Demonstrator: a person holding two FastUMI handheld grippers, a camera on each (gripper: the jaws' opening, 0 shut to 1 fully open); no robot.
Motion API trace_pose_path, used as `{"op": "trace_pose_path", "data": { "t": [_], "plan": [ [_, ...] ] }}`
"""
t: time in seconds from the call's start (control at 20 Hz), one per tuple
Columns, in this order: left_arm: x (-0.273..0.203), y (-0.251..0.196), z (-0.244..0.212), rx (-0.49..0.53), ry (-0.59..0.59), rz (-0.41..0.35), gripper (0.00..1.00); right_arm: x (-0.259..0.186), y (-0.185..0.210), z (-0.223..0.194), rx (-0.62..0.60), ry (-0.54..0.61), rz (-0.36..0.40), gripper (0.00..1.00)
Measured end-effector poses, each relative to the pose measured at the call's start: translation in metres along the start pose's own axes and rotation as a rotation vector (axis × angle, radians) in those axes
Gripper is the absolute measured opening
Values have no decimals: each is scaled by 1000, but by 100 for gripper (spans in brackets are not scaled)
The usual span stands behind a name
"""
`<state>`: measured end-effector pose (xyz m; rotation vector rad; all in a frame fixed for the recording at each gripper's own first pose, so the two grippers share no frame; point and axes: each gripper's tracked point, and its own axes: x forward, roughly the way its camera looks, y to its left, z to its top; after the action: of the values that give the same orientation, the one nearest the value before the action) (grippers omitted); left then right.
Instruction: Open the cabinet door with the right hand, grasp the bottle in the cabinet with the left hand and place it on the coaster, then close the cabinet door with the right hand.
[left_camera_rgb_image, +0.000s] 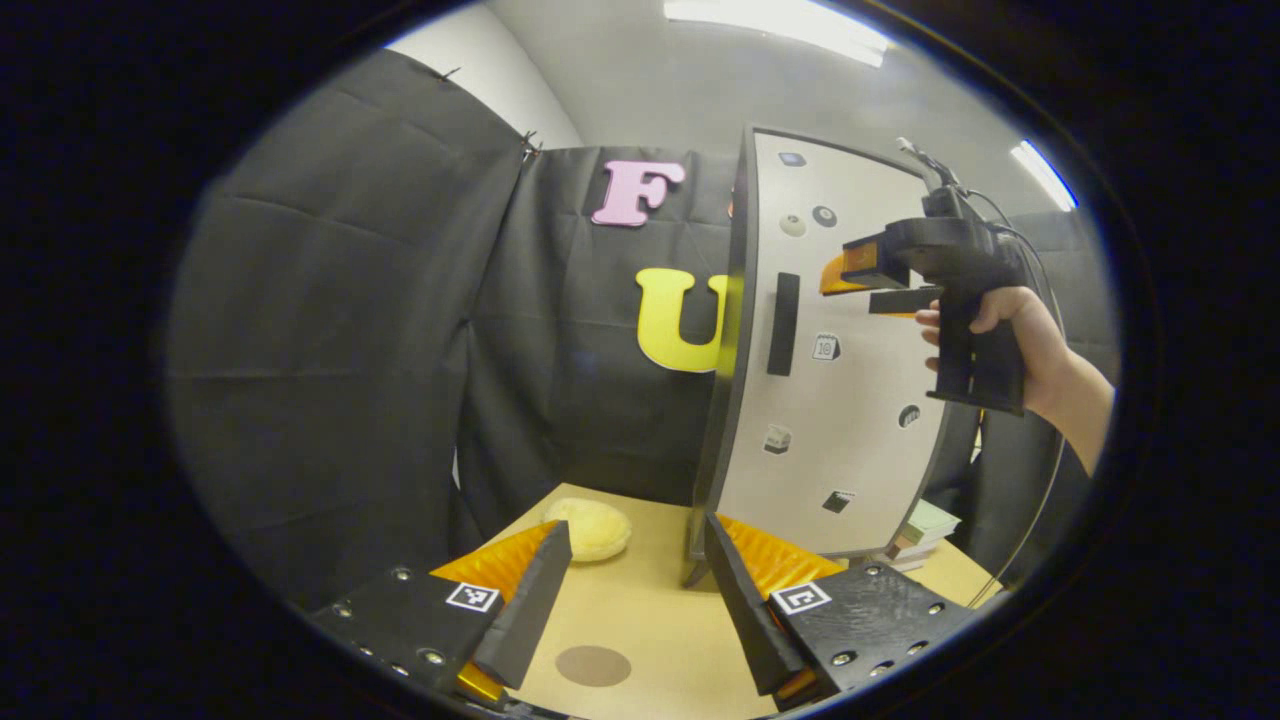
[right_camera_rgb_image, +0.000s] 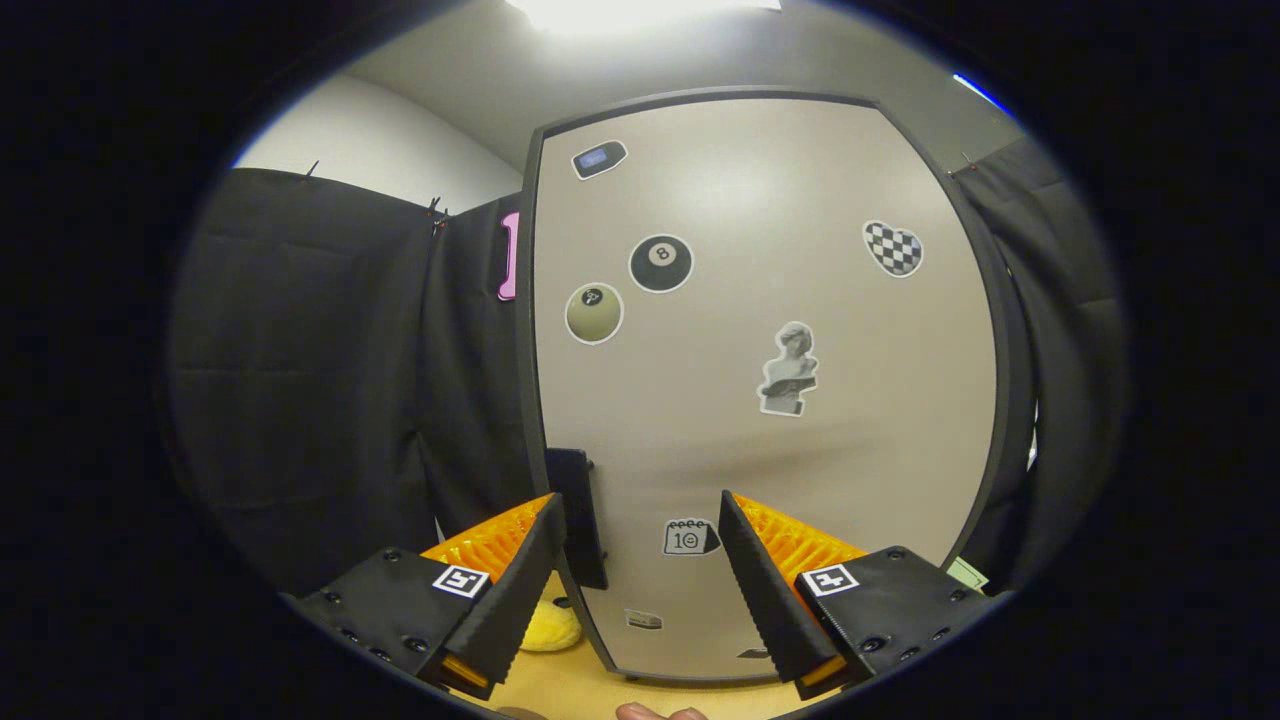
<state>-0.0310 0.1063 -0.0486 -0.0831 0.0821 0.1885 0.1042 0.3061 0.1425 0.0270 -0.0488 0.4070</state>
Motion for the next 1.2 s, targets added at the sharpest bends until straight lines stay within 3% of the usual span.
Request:
{"op": "trace_pose_path", "data": {
  "t": [0.1,0.25,0.3,0.35,0.5,0.55,0.8,0.95,1.15,1.2],
  "plan": [
    [-3,10,-2,-4,3,22,83,13,10,-5,9,21,-4,94],
    [-6,24,-6,-15,13,56,83,31,21,-13,-10,44,-23,98],
    [-7,28,-6,-22,15,64,83,36,23,-16,-24,52,-32,94],
    [-8,32,-8,-30,18,72,83,40,25,-19,-35,59,-41,98],
    [-9,41,-14,-53,34,90,83,53,27,-25,-44,75,-80,94],
    [-10,43,-17,-59,40,94,83,56,28,-27,-39,82,-90,84],
    [-8,48,-18,-48,47,97,83,70,37,-41,-44,142,-102,61],
    [-7,47,-15,-41,43,95,83,71,35,-46,-46,161,-130,39],
    [-9,44,-12,-29,47,90,83,71,35,-47,-41,165,-108,36],
    [-9,41,-11,-26,54,81,80,71,35,-47,-33,169,-105,31]
  ]
}}
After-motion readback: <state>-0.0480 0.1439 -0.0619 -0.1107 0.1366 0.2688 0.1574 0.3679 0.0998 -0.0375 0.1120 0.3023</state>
